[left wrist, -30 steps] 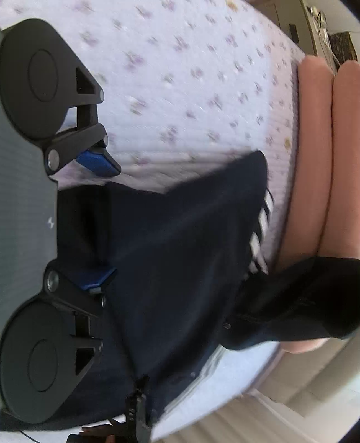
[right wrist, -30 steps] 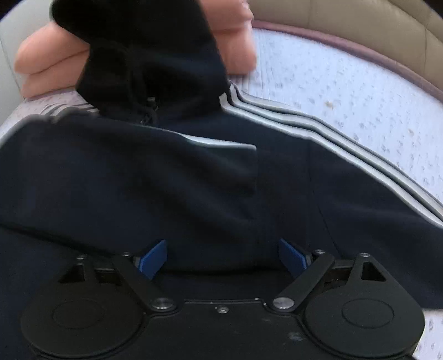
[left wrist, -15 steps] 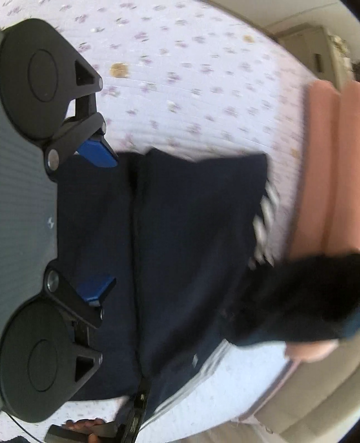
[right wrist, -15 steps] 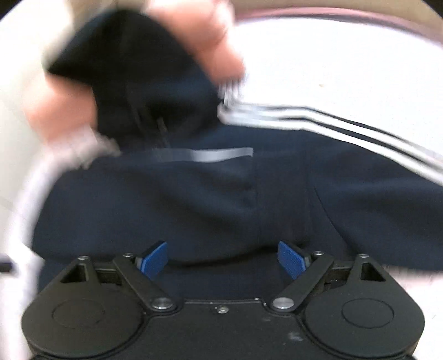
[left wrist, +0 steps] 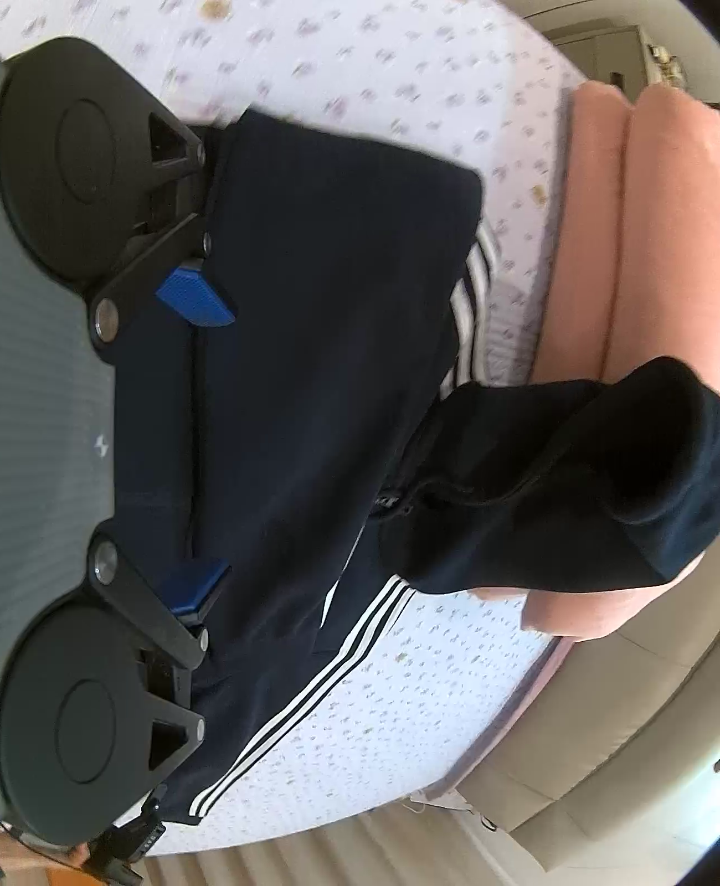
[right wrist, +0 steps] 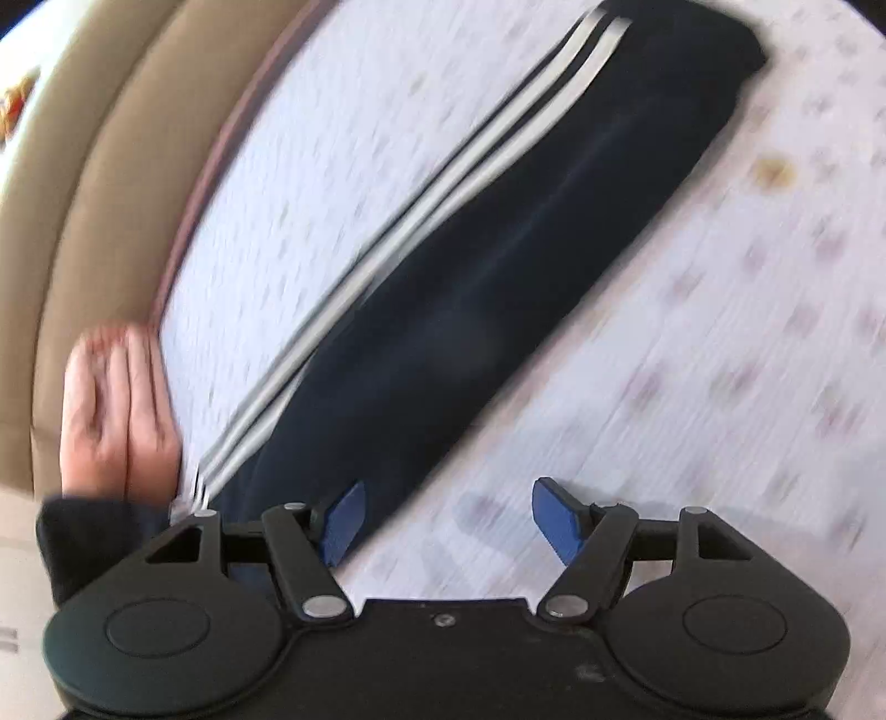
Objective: Fold large clothes
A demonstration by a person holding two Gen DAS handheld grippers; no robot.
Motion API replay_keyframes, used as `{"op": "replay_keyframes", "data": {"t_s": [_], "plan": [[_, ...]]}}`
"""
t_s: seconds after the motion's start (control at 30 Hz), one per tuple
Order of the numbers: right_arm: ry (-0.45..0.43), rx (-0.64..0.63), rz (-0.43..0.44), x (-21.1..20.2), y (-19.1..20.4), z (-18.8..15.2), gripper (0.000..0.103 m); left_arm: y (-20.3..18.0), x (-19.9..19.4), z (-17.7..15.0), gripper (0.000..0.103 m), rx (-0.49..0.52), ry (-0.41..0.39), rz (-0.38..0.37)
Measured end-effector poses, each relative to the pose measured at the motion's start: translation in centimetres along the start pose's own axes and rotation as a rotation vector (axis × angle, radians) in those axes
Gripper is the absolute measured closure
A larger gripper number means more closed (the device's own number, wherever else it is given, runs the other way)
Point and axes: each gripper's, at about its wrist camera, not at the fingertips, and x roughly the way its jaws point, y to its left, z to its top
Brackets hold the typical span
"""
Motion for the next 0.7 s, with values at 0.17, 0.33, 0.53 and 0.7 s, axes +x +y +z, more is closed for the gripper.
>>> {"op": "replay_keyframes", "data": {"t_s": [0.17,0.33,0.53,0.7], "plan": [[-0.156,0.033,0.079,0.0,-2.3,2.4,0.024,-0.4,2.7,-1.3,0.011,0.024,0.030,0.021],[-0.320,0.047,-0.059,-0.5,-3.4,2.5,0.095,0.5,3.1,-2.4,0.011,-0.004,0.064,0.005],[-0.363,0.128,-0.016,-1.3,-5.2,0.1,0.090,-0.2,3.0,-4.1,0.012,0.102,0.073,0.026],[-0.437,0.319,0.234,-0.6,-8.0,2.2,0.041,-0.3,2.7,-4.0,0.012,0.079,0.044,-0.056]]}}
